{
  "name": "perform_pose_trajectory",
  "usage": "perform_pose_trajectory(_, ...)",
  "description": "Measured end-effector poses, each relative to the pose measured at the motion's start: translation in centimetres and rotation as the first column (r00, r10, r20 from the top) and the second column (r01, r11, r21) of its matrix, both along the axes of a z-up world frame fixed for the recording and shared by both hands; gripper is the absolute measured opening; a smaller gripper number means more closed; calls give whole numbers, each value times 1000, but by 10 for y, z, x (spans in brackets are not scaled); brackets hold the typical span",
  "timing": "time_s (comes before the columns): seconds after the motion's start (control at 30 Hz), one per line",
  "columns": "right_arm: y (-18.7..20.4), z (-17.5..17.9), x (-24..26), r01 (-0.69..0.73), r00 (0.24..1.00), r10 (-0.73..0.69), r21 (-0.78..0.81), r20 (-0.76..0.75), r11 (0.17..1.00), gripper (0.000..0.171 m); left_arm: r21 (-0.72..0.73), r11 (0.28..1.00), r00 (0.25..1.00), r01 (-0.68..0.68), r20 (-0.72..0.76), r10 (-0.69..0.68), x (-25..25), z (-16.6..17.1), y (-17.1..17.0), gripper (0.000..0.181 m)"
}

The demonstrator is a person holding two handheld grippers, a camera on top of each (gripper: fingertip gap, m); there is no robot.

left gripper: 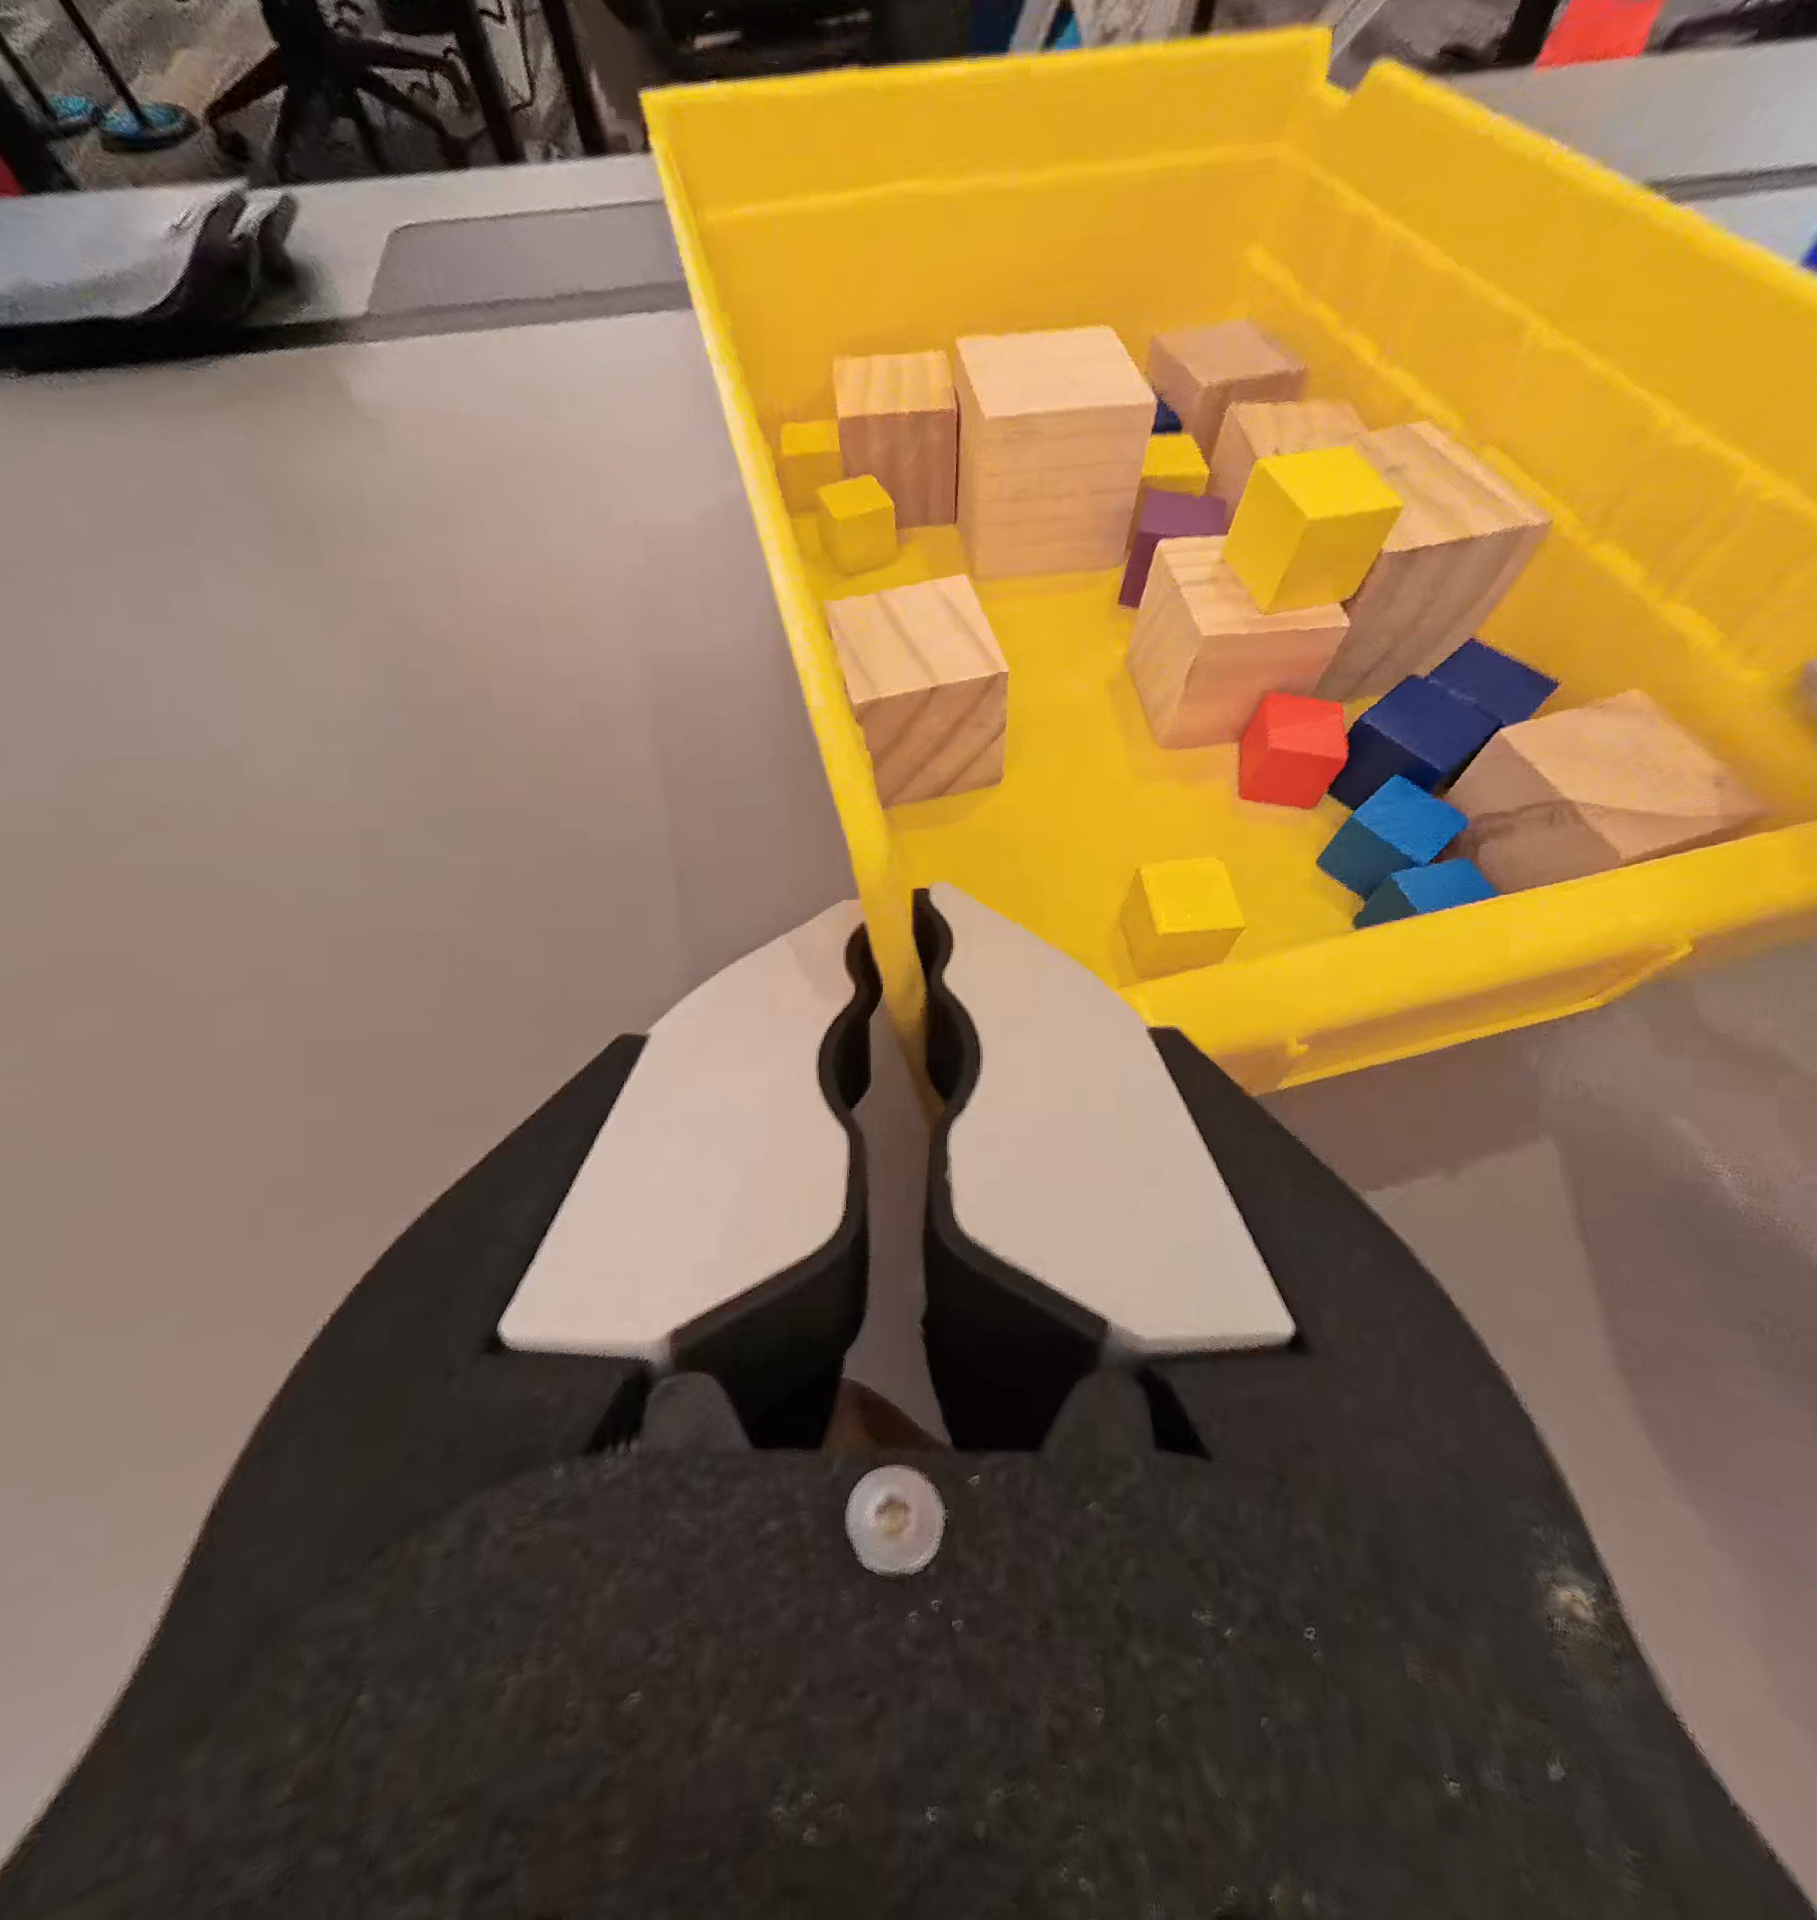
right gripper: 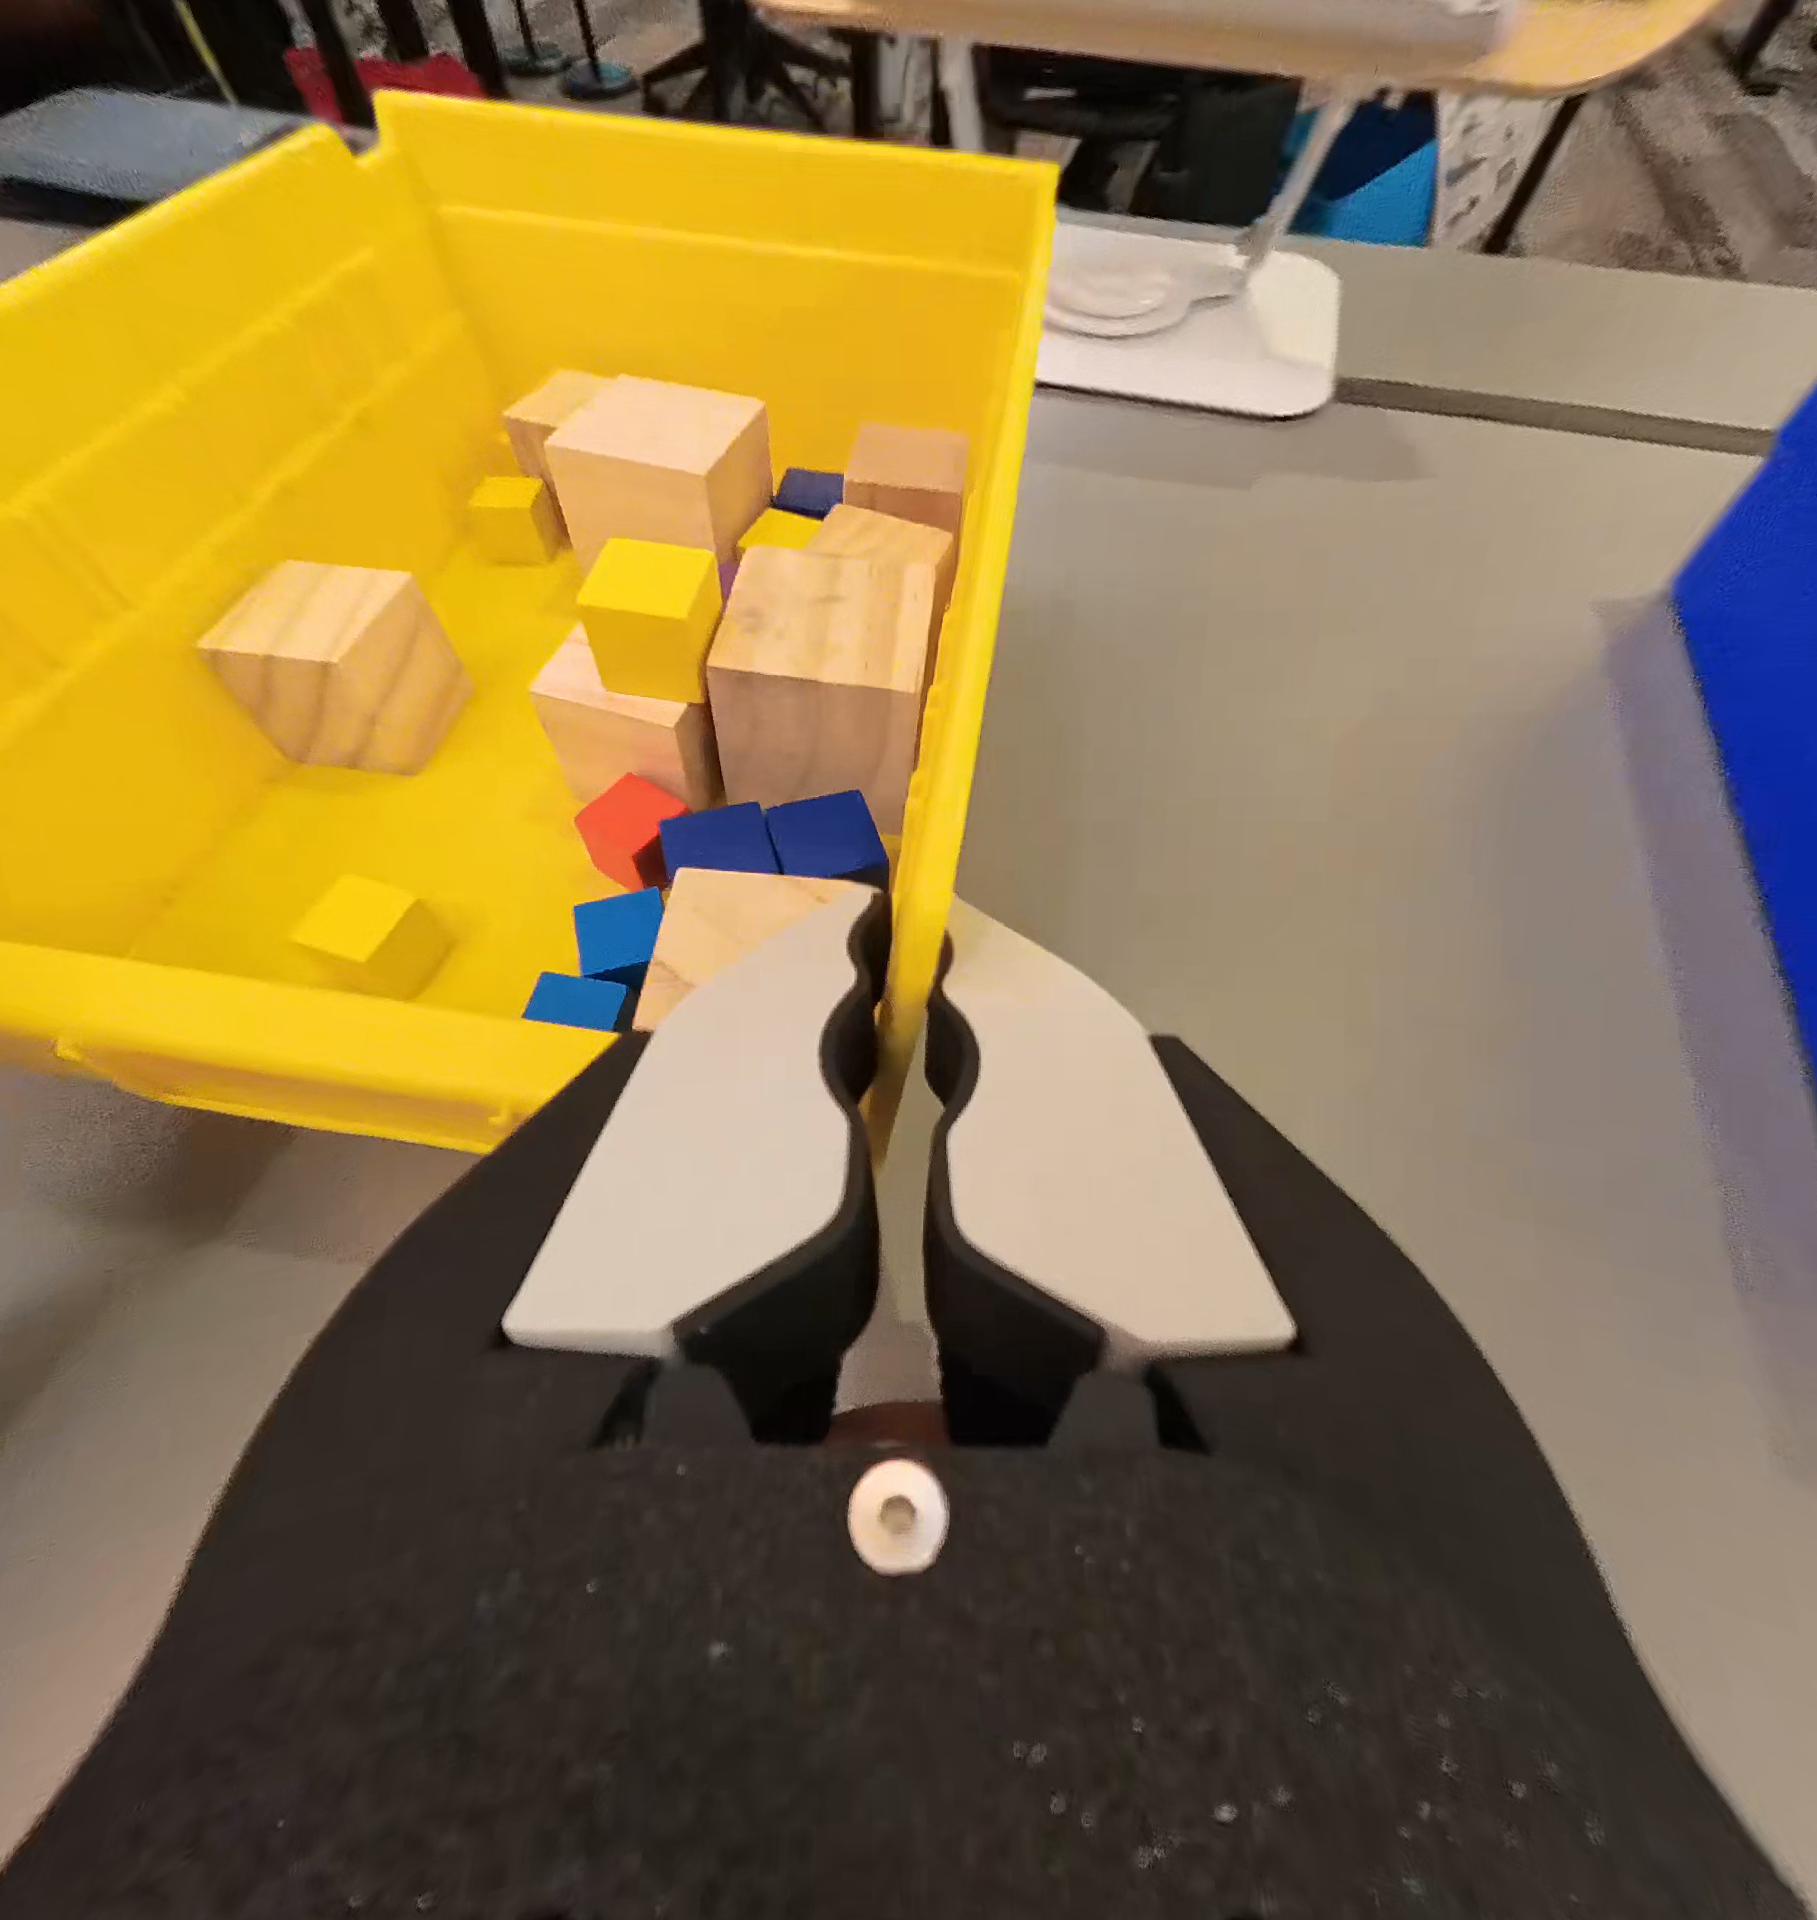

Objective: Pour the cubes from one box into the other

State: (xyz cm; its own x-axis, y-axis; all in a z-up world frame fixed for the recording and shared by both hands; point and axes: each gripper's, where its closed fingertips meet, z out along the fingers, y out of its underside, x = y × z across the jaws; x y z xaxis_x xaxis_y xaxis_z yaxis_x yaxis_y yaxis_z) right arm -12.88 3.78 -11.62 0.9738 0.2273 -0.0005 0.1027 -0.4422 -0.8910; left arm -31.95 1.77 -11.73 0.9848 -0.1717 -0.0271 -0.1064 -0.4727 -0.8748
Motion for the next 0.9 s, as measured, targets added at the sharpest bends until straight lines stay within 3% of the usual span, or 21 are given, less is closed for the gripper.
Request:
perform_pose_trajectory(0.13,-12,32,49,75,997,-74,42,-16,996,3,35,999,998,42,40,-43,49,31,0,5)
perform_pose_trajectory(0.4,-44,140,194,240,966,-252,169,57,956,3,186,966,977,179,82,-197,194,122,-4,4)
perform_pose_trajectory(0.57,-25,193,296,351,930,-353,42,102,935,2,97,950,948,295,92,-304,300,169,31,4)
perform_pose_trajectory(0.7,-19,205,349,408,906,-399,-37,143,912,2,25,939,936,342,74,-343,355,176,44,4)
perform_pose_trajectory(0.9,-34,195,398,453,875,-418,-108,246,885,2,-15,916,904,402,168,-394,409,145,26,3)
